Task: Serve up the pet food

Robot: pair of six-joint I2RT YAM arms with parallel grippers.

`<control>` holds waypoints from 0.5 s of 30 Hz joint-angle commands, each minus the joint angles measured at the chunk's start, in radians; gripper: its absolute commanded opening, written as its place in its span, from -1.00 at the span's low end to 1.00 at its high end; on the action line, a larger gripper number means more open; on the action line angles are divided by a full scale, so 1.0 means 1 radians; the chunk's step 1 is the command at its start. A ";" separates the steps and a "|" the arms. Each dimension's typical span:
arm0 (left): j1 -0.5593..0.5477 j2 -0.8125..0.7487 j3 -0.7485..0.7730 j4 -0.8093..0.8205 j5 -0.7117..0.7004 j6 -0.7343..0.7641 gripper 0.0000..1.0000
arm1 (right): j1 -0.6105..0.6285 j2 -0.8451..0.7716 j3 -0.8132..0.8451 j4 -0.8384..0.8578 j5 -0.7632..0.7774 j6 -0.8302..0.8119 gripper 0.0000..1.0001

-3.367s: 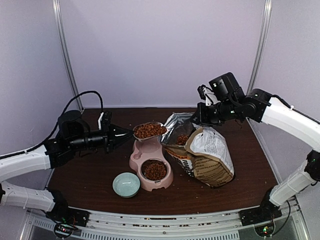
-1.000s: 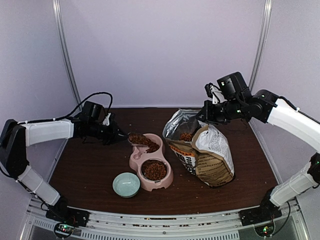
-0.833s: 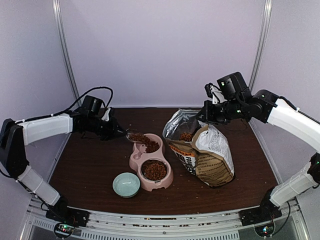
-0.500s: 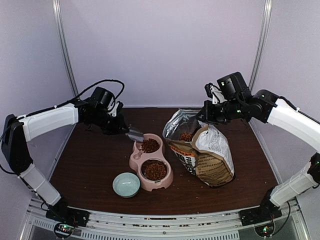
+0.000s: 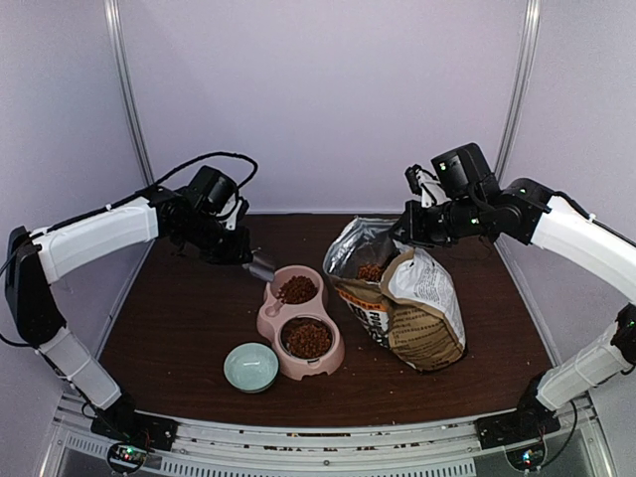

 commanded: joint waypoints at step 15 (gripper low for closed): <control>-0.175 -0.444 -0.014 0.136 0.233 -0.100 -1.00 | 0.080 -0.112 -0.082 0.132 -0.010 -0.098 -1.00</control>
